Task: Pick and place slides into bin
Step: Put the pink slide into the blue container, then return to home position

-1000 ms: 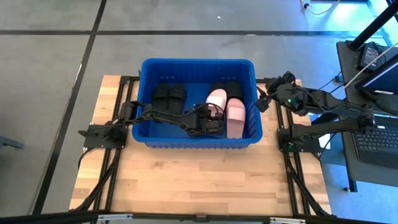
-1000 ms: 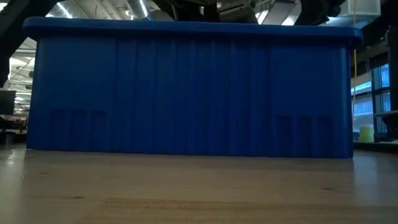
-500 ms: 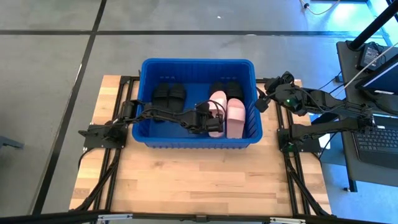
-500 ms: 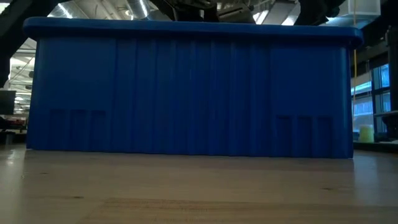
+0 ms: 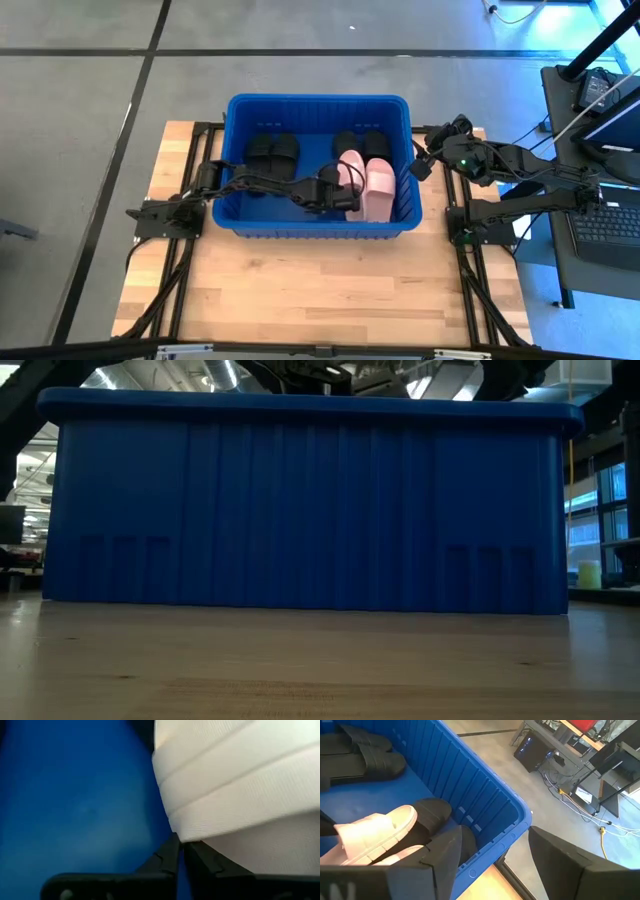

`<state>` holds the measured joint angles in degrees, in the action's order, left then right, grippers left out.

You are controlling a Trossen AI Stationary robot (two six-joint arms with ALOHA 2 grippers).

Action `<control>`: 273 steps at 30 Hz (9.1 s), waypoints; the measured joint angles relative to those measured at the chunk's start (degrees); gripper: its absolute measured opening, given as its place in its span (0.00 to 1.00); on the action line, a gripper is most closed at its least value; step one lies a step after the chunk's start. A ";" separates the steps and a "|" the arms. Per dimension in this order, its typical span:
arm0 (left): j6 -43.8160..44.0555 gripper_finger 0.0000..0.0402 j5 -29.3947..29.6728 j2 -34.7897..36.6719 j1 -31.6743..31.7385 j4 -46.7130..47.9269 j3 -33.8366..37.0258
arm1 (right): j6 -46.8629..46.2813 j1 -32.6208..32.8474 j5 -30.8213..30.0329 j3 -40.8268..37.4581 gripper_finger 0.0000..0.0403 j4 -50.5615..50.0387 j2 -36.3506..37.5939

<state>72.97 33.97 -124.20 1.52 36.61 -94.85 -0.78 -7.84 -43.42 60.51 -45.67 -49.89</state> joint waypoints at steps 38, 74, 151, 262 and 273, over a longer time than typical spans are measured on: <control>-18.70 0.12 -18.11 0.17 2.93 9.33 -7.85 | -0.17 0.00 0.00 0.00 0.58 -0.02 0.00; -31.59 0.39 -20.22 0.20 4.46 4.30 -7.91 | -0.52 0.00 0.02 0.00 0.58 0.02 0.00; -81.53 0.44 -79.57 44.37 51.68 -7.74 10.75 | 11.96 -26.56 12.32 0.00 0.58 23.19 -0.34; -67.81 0.44 -2.21 124.06 49.27 -22.50 86.58 | -6.67 -36.26 26.97 -60.06 0.58 49.09 49.81; -72.22 0.44 -11.51 124.06 51.33 -32.58 89.40 | -6.45 -36.26 26.96 -60.02 0.58 48.96 49.81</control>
<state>0.76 22.46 -0.14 52.84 4.03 -5.45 -7.22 -44.10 -16.46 0.49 3.29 -0.08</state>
